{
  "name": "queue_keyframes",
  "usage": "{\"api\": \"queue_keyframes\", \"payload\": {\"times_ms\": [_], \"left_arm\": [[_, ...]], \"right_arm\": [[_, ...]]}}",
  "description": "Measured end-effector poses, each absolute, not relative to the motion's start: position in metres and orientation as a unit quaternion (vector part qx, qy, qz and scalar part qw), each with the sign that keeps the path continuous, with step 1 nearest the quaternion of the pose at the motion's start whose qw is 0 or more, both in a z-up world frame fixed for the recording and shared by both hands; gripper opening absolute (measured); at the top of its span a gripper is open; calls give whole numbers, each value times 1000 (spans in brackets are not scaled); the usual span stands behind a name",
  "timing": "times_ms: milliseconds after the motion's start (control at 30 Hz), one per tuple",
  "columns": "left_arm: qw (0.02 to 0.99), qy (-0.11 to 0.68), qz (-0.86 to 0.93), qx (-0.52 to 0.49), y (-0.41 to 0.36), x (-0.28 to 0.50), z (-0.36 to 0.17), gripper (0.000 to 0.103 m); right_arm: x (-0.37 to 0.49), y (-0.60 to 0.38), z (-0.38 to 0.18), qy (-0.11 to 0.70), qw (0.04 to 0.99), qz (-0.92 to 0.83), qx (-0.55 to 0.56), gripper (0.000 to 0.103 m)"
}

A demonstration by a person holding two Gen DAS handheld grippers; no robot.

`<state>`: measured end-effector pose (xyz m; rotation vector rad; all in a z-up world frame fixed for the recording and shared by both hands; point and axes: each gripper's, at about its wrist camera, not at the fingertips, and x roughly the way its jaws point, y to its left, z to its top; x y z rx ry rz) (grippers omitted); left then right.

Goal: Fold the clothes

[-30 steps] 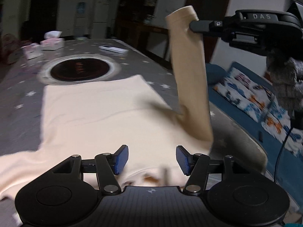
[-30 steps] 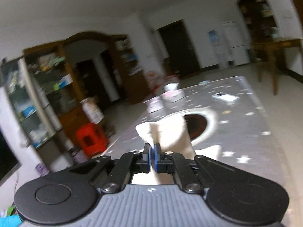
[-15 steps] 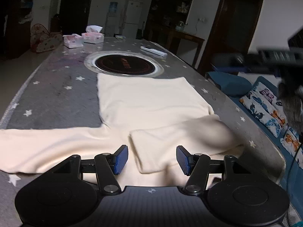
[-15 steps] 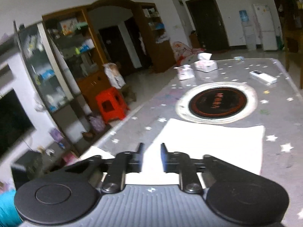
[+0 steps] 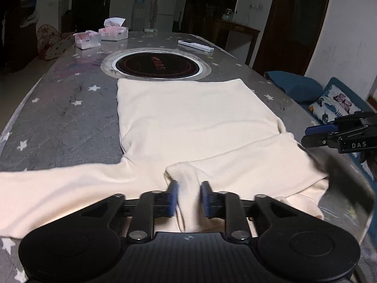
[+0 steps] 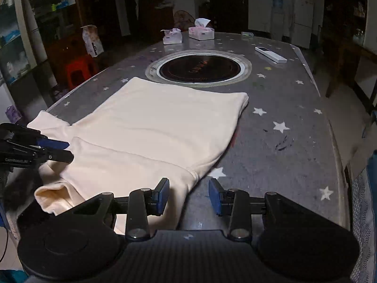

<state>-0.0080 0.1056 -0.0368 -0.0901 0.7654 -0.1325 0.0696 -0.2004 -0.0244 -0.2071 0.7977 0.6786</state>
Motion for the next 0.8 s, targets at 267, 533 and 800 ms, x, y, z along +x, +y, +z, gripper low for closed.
{"api": "queue_keyframes", "payload": {"times_ms": [267, 533, 800], "left_arm": [[934, 355, -49, -16, 103, -4, -30, 7], [931, 362, -51, -9, 105, -5, -29, 12], [933, 340, -123, 6, 81, -30, -15, 12]], "right_arm": [[77, -177, -38, 362, 862, 337, -112, 37], [65, -168, -35, 343, 858, 350, -155, 41], [39, -150, -26, 326, 838, 397, -182, 49]]}}
